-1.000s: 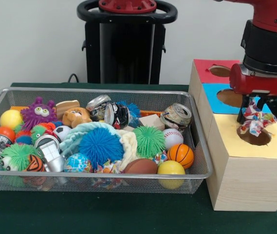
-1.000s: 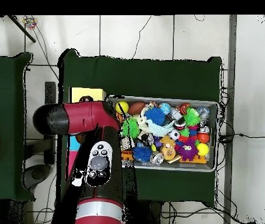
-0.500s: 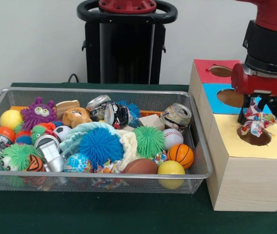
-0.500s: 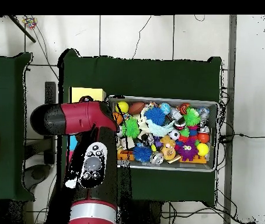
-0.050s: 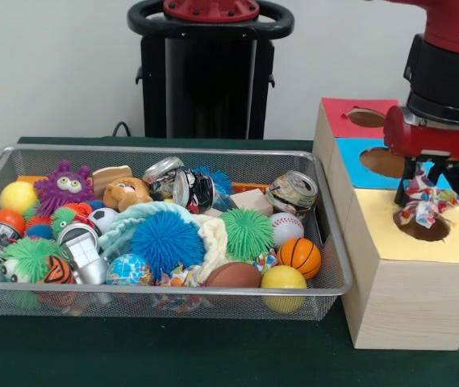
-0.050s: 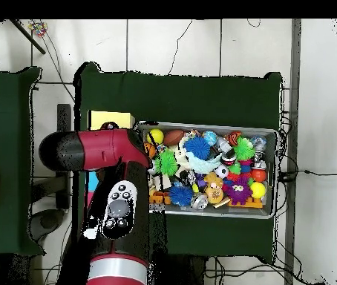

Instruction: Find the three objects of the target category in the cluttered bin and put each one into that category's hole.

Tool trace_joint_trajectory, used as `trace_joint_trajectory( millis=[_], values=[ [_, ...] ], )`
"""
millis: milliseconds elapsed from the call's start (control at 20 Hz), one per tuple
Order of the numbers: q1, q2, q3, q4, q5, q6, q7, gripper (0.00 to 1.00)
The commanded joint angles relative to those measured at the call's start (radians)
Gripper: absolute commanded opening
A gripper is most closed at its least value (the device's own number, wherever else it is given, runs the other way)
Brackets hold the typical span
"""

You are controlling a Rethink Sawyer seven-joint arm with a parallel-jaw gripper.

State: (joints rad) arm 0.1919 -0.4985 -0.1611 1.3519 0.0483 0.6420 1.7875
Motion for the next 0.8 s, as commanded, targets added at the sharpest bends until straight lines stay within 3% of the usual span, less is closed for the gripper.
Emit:
trace_joint_trajectory(
  millis=[50, 550, 800],
  values=[
    [-0.052, 0.122, 0.102, -0.025, 0.055, -0.375, 0.267, 0.00],
    [-0.040, 0.124, 0.086, -0.014, 0.065, -0.458, 0.241, 0.00],
    [-0.021, 0.134, 0.054, -0.025, 0.067, -0.438, 0.244, 0.00]
  ],
)
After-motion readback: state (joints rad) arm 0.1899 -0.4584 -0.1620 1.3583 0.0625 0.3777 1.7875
